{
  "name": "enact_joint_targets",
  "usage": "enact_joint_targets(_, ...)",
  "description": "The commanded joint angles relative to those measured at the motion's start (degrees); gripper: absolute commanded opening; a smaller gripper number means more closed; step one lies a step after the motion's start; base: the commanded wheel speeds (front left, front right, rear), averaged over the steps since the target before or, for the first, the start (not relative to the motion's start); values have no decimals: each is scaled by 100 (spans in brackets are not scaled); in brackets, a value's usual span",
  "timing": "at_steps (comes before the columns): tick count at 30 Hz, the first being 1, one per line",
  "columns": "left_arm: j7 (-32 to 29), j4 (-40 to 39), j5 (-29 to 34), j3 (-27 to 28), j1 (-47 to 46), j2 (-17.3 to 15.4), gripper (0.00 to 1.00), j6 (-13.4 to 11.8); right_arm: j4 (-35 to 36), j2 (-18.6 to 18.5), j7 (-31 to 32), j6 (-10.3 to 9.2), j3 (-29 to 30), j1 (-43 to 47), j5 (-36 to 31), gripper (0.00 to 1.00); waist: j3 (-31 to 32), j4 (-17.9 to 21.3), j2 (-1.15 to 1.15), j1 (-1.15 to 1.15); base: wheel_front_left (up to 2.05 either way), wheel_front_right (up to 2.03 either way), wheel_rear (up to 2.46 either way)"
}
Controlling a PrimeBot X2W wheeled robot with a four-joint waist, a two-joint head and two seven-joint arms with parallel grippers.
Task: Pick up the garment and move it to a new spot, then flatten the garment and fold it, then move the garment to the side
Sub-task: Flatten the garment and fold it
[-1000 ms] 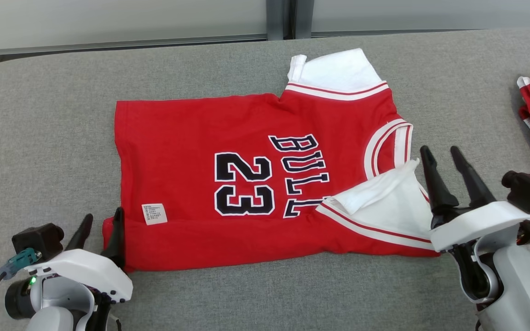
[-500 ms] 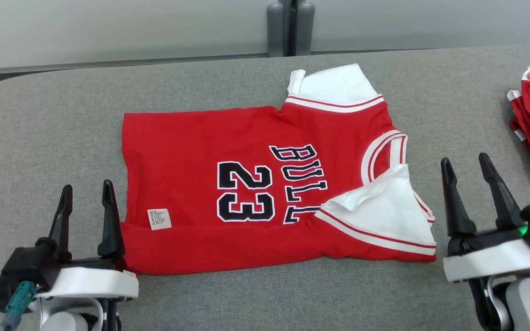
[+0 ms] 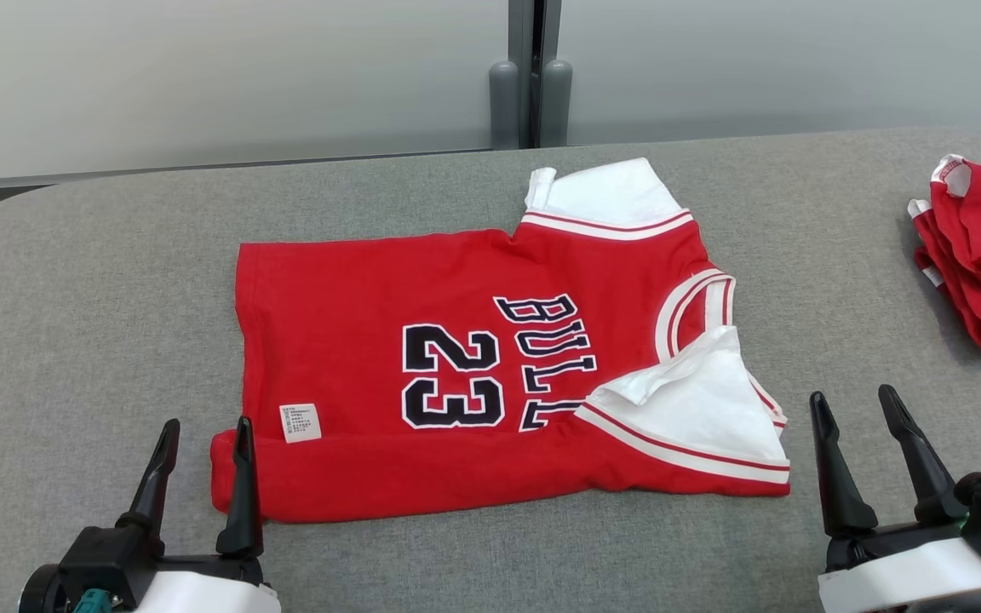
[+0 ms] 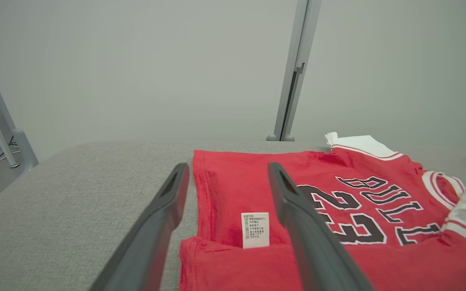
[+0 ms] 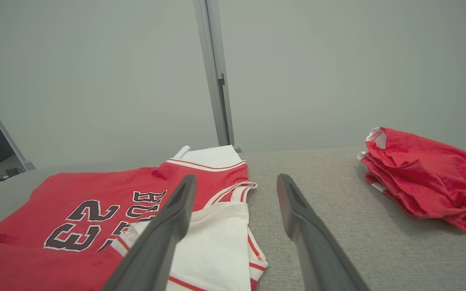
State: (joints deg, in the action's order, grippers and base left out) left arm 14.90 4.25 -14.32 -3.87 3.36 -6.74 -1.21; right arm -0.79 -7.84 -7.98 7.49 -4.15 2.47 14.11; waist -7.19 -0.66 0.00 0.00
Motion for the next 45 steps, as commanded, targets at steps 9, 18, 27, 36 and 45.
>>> enact_joint_targets(9, 26, 122, -99, 25, 48, -59, 100, 34, 151, 66, 133, 0, 26, 122, 6, 100, 83, -6, 0, 0, 0, 0, 0)
enact_joint_targets(18, -260, 470, -242, -86, -28, -36, 100, 83, -140, 81, 214, 0, -58, 16, 89, 100, -10, -20, 0, 0, 0, 0, 0)
enact_joint_targets(27, -359, 1820, -658, -101, -495, 62, 100, 372, -1825, 144, 69, 0, -437, -472, 385, 100, -344, -30, 0, 0, 0, 0, 0)
enact_joint_targets(36, -386, 2577, -926, -134, -791, 63, 22, 577, -3078, 219, 31, 0, -770, -1127, 844, 100, -494, -37, 0, 0, 0, 0, 0)
enact_joint_targets(45, -191, 2245, -906, -175, -810, -98, 0, 663, -3116, 95, -227, -2, -940, -1300, 1310, 0, -530, -125, 0, 0, 0, 0, 0)
